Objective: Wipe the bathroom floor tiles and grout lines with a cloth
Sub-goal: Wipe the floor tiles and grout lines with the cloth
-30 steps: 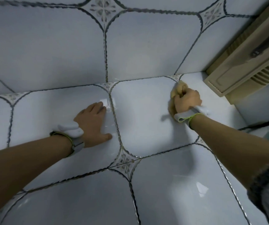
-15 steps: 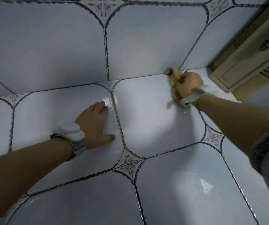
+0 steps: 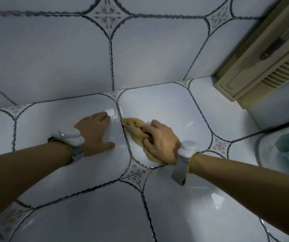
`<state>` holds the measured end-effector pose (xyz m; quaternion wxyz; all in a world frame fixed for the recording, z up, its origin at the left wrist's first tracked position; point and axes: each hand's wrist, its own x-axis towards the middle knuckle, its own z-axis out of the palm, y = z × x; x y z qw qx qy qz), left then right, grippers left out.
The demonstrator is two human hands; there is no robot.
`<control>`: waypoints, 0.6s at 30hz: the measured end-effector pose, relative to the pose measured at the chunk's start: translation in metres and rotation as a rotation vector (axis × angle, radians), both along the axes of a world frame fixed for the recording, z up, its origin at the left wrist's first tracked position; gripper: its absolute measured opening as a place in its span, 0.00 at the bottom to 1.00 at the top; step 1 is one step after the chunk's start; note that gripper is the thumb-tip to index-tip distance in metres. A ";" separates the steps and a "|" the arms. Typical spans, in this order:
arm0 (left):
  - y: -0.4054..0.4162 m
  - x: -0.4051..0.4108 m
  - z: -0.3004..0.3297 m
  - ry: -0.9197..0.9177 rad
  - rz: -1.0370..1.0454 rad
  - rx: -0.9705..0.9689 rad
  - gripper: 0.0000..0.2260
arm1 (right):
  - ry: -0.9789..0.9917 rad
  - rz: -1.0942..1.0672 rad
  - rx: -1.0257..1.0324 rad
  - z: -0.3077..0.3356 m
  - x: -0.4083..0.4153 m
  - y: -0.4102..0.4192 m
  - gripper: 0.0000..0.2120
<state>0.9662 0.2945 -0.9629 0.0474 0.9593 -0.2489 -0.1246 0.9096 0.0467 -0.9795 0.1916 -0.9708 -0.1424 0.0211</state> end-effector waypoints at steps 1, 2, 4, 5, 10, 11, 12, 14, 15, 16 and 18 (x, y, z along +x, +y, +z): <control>0.010 0.001 0.005 0.001 0.019 -0.001 0.45 | 0.012 -0.010 0.002 0.002 0.003 -0.006 0.08; 0.026 0.000 0.009 0.002 0.055 0.007 0.45 | 0.013 -0.067 -0.009 0.005 0.014 -0.012 0.08; 0.064 -0.006 0.018 0.014 0.125 0.041 0.44 | -0.013 -0.351 -0.078 0.014 0.047 -0.035 0.09; 0.083 -0.011 0.022 0.025 0.159 0.062 0.44 | -0.001 -0.532 -0.086 0.019 0.063 -0.050 0.09; 0.172 -0.050 0.041 0.063 0.361 0.092 0.42 | 0.115 -0.785 0.038 0.033 0.106 -0.025 0.05; 0.184 -0.058 0.042 0.057 0.396 0.106 0.42 | 0.091 -0.746 0.050 0.029 0.113 0.002 0.04; 0.198 -0.068 0.040 0.052 0.428 0.112 0.42 | 0.057 -0.685 0.046 0.023 0.120 0.037 0.02; 0.214 -0.083 0.037 0.082 0.465 0.118 0.42 | 0.042 -0.542 0.040 0.016 0.126 0.114 0.05; 0.219 -0.091 0.035 0.109 0.479 0.124 0.42 | 0.059 -0.434 0.049 0.013 0.126 0.155 0.07; 0.222 -0.099 0.031 0.125 0.479 0.128 0.42 | 0.080 -0.330 0.064 0.010 0.124 0.195 0.08; 0.225 -0.113 0.023 0.146 0.468 0.143 0.44 | 0.142 -0.148 0.065 0.005 0.113 0.266 0.10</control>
